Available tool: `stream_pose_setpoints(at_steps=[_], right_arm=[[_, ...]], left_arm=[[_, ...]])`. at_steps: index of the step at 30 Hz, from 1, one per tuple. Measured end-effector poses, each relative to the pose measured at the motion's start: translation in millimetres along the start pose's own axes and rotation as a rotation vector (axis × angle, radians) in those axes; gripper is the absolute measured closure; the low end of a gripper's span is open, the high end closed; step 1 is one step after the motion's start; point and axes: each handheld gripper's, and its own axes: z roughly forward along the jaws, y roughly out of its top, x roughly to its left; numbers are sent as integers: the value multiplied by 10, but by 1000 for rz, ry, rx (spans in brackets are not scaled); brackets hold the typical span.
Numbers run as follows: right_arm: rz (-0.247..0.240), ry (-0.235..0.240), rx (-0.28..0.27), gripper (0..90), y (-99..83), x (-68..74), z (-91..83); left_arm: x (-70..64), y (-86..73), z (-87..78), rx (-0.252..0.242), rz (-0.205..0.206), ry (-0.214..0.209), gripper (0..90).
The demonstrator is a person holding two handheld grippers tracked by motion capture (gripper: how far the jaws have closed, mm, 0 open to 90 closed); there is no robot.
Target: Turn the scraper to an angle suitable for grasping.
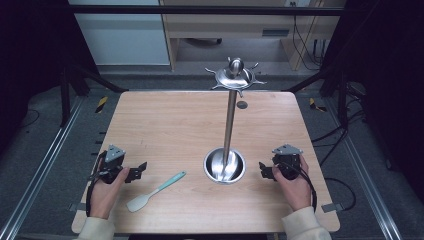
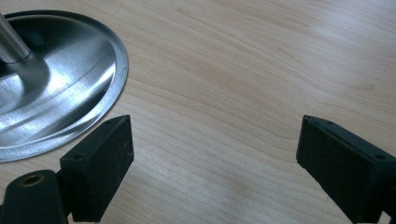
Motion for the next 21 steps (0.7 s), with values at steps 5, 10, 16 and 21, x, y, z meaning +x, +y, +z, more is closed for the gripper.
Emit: stream_pose_setpoints(at_steps=[5, 10, 16, 21], right_arm=[[8, -6, 3, 113, -17, -21, 1], [18, -13, 5, 113, -33, -43, -4], [15, -16, 14, 114, -33, -39, 17], [5, -8, 6, 115, -19, -15, 7]], left_arm=[[-166, 279, 5, 7, 100, -40, 48], [-310, 611, 176, 62, 177, -99, 49], [-425, 645, 349, 93, 162, -93, 191], [-558, 436, 392, 149, 216, -96, 415]])
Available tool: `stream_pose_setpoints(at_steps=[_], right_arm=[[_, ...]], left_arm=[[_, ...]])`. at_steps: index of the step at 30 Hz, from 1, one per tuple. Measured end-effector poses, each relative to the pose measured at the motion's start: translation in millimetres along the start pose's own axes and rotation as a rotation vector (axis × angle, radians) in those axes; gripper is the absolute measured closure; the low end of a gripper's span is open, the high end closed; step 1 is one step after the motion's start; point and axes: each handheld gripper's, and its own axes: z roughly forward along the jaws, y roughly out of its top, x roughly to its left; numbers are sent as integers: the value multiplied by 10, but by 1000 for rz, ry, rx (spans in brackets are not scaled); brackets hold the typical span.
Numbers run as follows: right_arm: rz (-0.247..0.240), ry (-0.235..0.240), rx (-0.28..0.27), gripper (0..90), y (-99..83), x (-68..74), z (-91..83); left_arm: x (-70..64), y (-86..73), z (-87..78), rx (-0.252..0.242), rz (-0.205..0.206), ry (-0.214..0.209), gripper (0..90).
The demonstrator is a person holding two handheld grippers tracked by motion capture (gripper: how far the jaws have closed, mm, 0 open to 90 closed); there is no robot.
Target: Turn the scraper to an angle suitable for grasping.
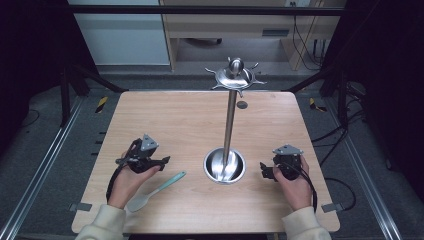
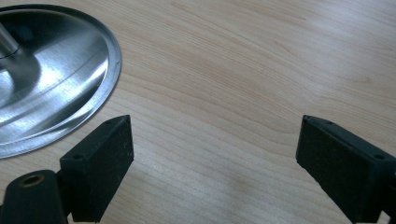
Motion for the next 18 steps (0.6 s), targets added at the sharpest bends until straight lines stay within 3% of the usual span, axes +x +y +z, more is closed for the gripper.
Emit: stream_pose_setpoints(at_steps=[5, 12, 15, 18], right_arm=[[2, -3, -5, 115, 0, -7, -5], [1, 3, -3, 115, 2, -5, 4], [5, 3, -4, 115, 2, -2, -4], [0, 3, -2, 116, 1, 0, 2]], left_arm=[[-144, -45, 127, 69, 80, 3, 598], [-239, -52, 222, 92, 92, -59, 845], [-249, -49, 215, 99, 85, -70, 900], [-268, -60, 246, 115, 69, -86, 900]])
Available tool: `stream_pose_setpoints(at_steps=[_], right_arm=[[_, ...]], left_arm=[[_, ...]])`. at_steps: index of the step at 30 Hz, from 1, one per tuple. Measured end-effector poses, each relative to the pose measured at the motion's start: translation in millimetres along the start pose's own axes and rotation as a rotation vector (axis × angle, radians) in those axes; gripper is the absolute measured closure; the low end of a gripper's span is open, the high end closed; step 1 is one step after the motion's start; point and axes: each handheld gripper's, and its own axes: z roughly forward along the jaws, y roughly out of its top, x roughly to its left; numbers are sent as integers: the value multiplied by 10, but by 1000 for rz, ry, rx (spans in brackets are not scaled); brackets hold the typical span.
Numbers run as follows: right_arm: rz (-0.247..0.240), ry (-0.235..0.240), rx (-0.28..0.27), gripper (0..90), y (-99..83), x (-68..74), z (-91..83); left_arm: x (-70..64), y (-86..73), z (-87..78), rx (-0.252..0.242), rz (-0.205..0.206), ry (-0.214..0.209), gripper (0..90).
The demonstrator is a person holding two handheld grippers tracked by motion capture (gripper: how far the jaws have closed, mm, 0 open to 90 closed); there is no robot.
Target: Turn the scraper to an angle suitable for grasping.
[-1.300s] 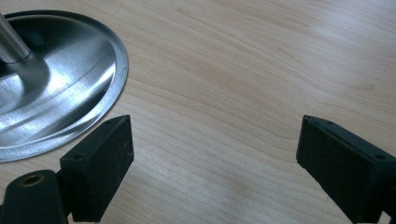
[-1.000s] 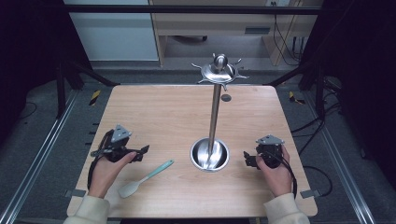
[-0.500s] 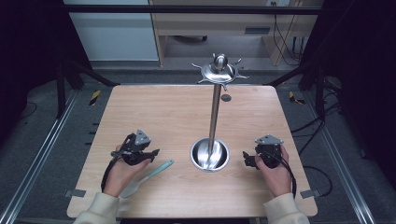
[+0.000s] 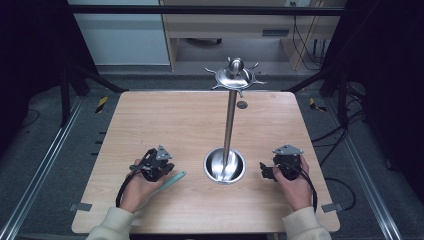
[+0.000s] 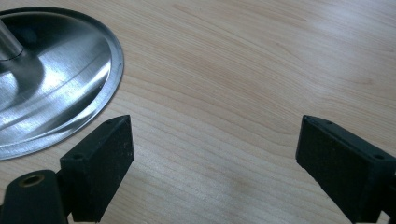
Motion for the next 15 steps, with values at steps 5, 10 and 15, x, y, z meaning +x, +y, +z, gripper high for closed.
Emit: stream_pose_setpoints(at_steps=[5, 10, 15], right_arm=[[2, 1, 3, 116, 1, 2, 2], [0, -1, 0, 116, 1, 1, 0], [-3, 1, 1, 116, 2, 3, 0]], left_arm=[[-30, 3, 37, 9, 14, -13, 900], [-101, 14, 48, 18, 41, -26, 900], [-161, 21, 73, 27, 59, -33, 900]])
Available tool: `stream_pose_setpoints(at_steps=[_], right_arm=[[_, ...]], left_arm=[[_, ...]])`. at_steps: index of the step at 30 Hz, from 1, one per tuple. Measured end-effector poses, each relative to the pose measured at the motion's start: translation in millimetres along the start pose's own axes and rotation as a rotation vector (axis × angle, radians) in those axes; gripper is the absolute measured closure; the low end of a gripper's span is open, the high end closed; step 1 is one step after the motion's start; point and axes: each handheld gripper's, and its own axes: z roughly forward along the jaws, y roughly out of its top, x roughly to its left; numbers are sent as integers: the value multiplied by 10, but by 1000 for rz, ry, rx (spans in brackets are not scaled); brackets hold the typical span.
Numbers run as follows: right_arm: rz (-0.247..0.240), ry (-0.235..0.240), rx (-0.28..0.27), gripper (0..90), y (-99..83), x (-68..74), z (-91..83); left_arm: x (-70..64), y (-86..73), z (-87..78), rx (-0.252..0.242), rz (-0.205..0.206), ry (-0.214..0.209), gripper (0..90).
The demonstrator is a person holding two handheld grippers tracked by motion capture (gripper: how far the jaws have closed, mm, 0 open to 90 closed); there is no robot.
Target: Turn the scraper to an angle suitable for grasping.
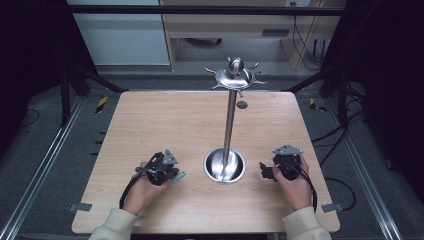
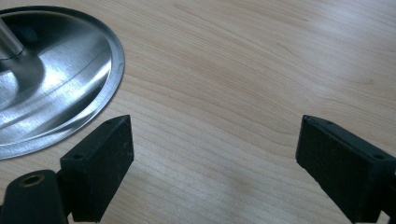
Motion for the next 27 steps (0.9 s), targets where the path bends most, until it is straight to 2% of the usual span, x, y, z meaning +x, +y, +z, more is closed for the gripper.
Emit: stream_pose_setpoints(at_steps=[6, 7, 14, 15, 16, 20, 22, 24, 27], right_arm=[[0, 0, 0, 116, 0, 1, 0], [0, -1, -2, 116, 1, -1, 0], [-1, 6, -3, 116, 12, 15, 4], [-5, 5, -3, 116, 16, 19, 6], [-5, 10, -2, 116, 17, 23, 10], [9, 15, -2, 116, 11, 16, 14], [12, 24, -12, 116, 10, 7, 16], [9, 26, -15, 116, 12, -3, 29], [13, 32, -10, 116, 8, -4, 33]], left_arm=[[-61, 7, -10, 3, 12, -34, 900], [-103, 12, -24, 15, 39, -50, 900], [-262, 61, -43, 45, 98, -99, 900], [-262, 61, -43, 45, 98, -99, 900], [-292, 84, -68, 46, 122, -95, 900], [-310, 170, -161, 22, 133, -71, 900], [-321, 219, -220, 29, 152, -50, 900], [-324, 240, -242, 31, 152, -56, 900], [-343, 312, -284, 64, 181, -44, 900]])
